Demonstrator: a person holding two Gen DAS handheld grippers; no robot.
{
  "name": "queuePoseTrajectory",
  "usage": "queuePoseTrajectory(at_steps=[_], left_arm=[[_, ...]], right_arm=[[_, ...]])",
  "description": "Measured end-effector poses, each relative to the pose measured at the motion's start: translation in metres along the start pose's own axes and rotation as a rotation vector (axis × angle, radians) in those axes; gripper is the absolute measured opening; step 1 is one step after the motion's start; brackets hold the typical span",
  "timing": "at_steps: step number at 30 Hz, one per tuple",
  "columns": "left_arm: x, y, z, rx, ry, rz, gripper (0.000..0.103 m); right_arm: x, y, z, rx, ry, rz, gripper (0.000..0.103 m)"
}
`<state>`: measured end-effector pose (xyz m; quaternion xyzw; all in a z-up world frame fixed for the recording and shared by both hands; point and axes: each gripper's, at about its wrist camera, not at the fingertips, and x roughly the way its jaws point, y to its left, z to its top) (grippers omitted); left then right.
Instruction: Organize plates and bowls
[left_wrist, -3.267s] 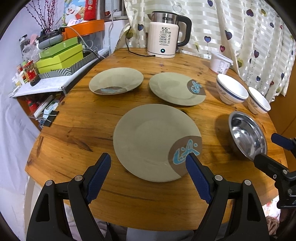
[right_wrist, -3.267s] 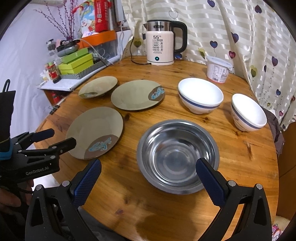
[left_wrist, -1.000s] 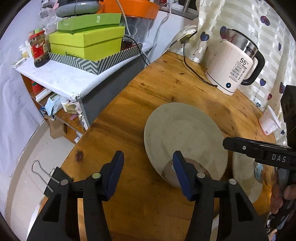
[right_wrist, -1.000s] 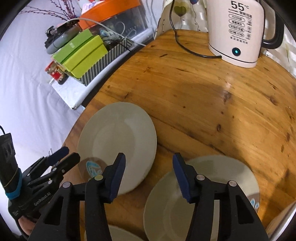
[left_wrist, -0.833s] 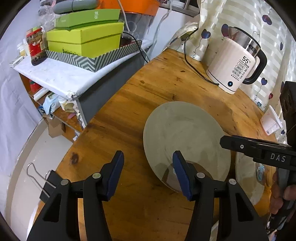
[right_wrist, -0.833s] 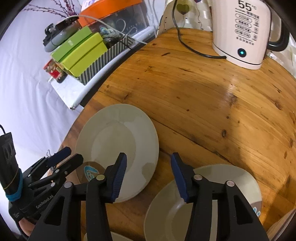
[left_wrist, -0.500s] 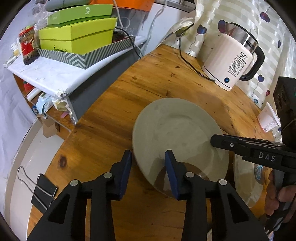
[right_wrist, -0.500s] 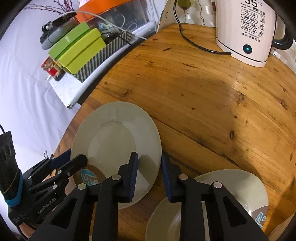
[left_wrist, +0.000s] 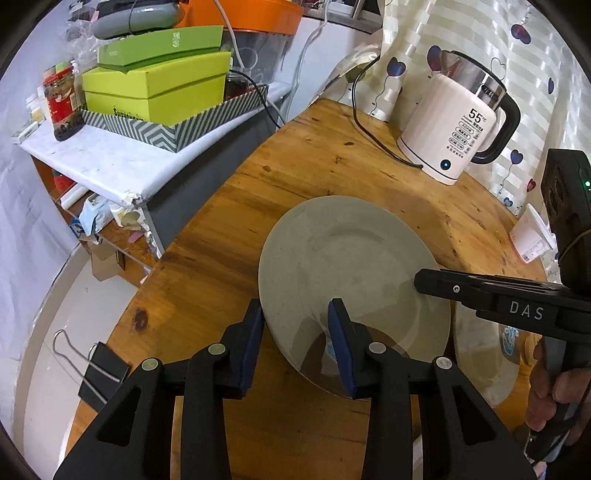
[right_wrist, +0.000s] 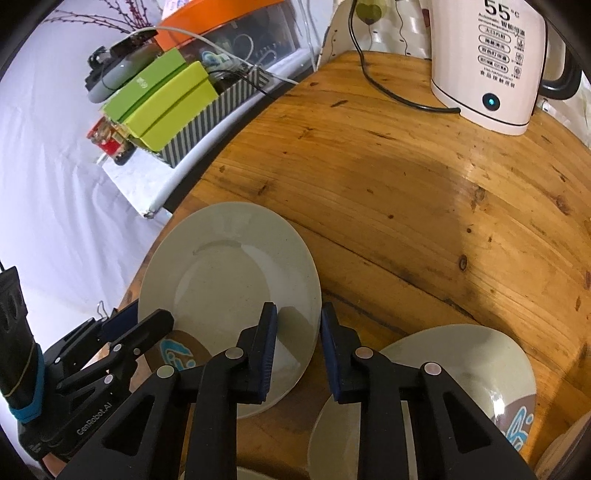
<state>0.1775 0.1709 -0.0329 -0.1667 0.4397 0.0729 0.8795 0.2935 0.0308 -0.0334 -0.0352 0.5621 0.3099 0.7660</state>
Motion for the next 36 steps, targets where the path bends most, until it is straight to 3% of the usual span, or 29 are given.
queuePoseTrajectory(at_steps=[12, 36], left_arm=[[-0.049, -0.013, -0.017, 0.025, -0.026, -0.01, 0.037], [-0.093, -0.06, -0.112, 0.136, 0.034, -0.054, 0.037]], right_arm=[[-0.043, 0.017, -0.027, -0.002, -0.025, -0.003, 0.023], [-0.102, 0.007, -0.154, 0.079, -0.04, -0.066, 0.024]])
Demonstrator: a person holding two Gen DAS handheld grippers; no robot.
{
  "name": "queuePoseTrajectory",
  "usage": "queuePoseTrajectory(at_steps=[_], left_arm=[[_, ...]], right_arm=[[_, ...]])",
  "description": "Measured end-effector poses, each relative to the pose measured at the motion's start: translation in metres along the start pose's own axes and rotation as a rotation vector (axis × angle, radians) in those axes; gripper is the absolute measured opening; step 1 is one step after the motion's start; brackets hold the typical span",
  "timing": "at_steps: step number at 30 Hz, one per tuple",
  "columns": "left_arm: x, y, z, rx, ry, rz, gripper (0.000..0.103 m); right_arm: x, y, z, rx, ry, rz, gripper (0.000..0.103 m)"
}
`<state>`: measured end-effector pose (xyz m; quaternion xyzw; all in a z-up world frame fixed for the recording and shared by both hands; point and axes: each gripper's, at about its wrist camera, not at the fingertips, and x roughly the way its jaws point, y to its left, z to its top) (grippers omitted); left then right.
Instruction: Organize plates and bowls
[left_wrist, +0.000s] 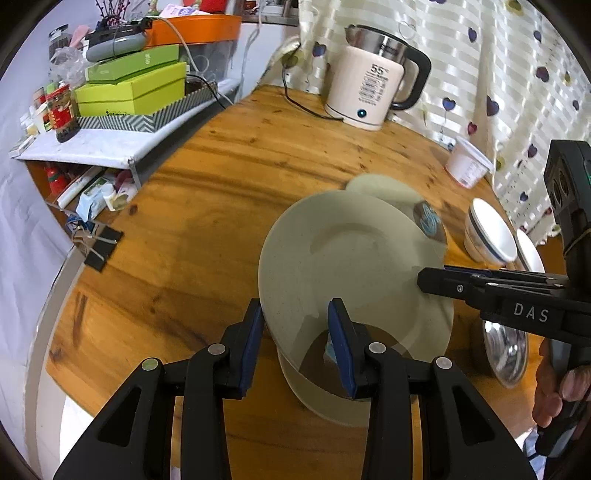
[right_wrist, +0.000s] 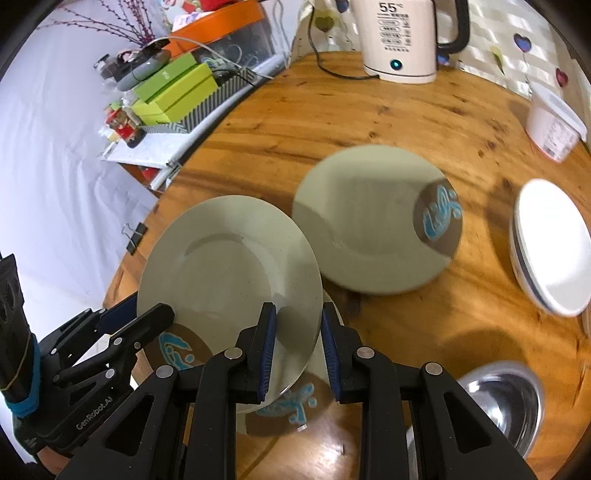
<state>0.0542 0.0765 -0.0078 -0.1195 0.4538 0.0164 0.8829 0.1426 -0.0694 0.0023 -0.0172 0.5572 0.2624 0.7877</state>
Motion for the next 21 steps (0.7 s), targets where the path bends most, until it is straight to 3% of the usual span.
queuePoseTrajectory(at_steps=[21], left_arm=[[0.013, -0.011, -0.027, 0.031, 0.059, -0.002, 0.037]], right_arm=[[0.011, -0.007, -0.029, 0.016, 0.026, -0.049, 0.027]])
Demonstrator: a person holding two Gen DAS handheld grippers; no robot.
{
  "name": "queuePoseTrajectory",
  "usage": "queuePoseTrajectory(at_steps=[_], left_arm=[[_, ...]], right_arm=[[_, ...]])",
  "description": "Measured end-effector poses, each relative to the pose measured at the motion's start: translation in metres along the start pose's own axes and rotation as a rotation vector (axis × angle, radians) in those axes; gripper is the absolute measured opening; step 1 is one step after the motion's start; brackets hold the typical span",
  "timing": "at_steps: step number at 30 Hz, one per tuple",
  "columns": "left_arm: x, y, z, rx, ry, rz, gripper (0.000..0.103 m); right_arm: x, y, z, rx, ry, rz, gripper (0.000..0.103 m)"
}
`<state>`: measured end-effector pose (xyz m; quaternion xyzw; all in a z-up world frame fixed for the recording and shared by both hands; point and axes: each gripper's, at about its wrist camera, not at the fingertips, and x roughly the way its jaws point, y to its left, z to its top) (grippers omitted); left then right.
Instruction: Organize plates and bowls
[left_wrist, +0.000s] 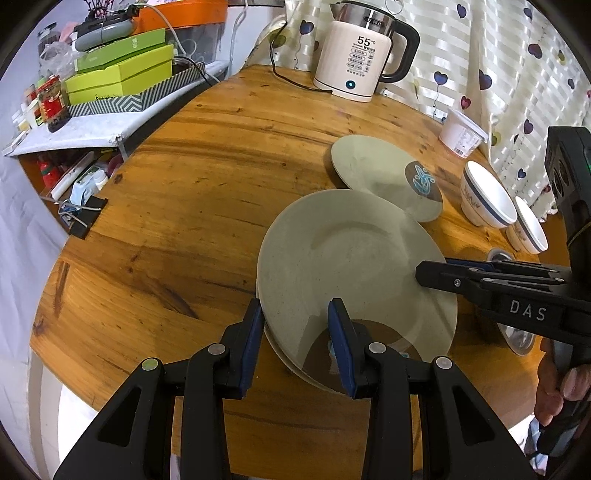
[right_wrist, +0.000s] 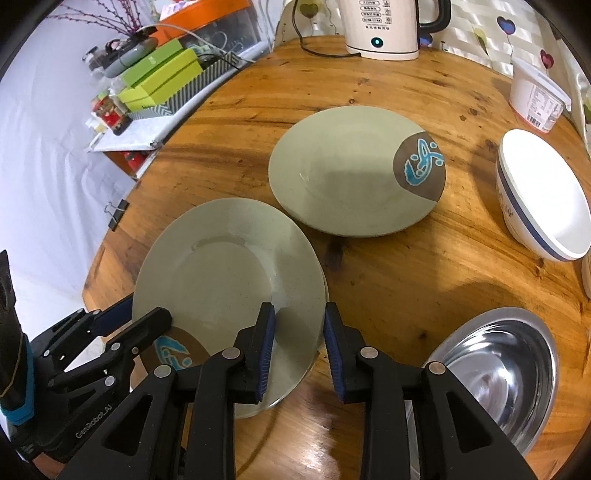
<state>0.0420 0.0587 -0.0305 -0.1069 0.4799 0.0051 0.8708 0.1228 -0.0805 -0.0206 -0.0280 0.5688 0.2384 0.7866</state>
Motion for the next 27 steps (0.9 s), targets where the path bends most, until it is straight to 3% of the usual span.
queuePoseTrajectory(at_steps=[14, 27], left_arm=[[0.0039, 0.0001, -0.003, 0.009, 0.007, 0.013, 0.037], [-0.0014, 0.008, 0.003, -0.015, -0.048, -0.008, 0.037]], right_arm=[[0.0068, 0.0021, -0.005, -0.021, -0.011, -0.024, 0.031], [0.0031, -0.0033, -0.0061, -0.008, -0.04, -0.01, 0.032]])
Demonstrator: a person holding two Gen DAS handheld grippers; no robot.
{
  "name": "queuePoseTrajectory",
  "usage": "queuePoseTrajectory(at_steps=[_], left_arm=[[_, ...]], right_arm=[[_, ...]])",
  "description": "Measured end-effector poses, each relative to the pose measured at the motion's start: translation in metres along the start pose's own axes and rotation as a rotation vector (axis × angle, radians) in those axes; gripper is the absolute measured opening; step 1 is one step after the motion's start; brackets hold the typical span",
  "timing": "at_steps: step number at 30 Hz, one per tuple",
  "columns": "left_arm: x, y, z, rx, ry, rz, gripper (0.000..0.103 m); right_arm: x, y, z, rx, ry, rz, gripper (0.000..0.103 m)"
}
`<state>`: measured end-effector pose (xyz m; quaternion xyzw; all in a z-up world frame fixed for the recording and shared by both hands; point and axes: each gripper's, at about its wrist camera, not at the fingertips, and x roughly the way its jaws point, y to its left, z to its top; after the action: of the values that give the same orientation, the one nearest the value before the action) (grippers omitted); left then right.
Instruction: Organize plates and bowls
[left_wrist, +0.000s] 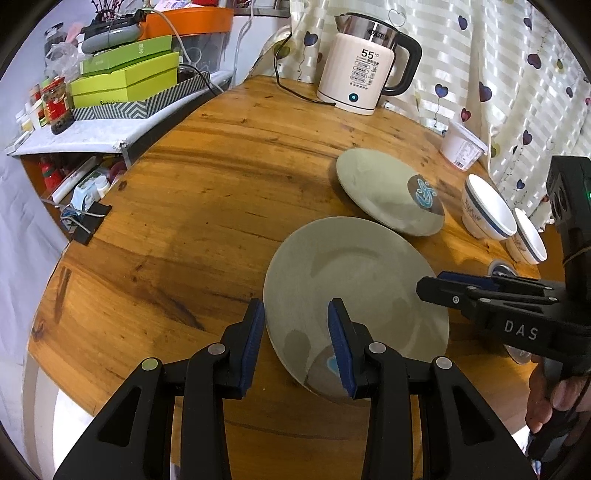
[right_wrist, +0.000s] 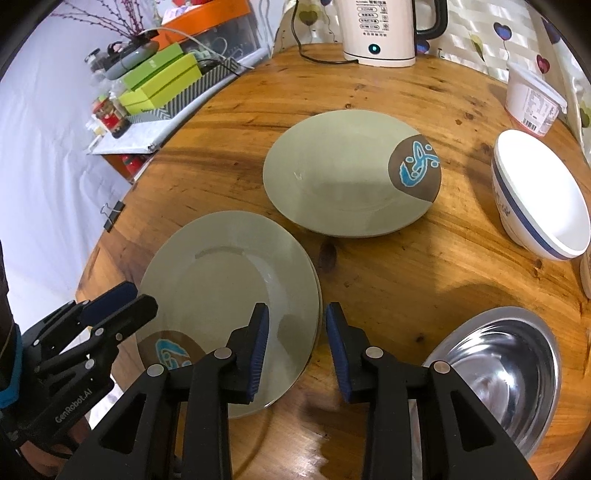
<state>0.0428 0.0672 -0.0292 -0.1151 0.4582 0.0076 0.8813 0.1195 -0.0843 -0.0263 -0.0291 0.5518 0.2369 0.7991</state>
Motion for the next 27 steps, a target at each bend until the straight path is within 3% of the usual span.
queuePoseTrajectory(at_steps=[16, 27], left_arm=[[0.003, 0.004, 0.001, -0.004, 0.006, 0.002, 0.037], [-0.009, 0.003, 0.016, 0.013, -0.033, -0.015, 0.037]], right_arm=[[-0.007, -0.003, 0.002, -0.004, -0.03, -0.026, 0.028], [-0.04, -0.003, 0.003, -0.025, -0.129, -0.085, 0.041]])
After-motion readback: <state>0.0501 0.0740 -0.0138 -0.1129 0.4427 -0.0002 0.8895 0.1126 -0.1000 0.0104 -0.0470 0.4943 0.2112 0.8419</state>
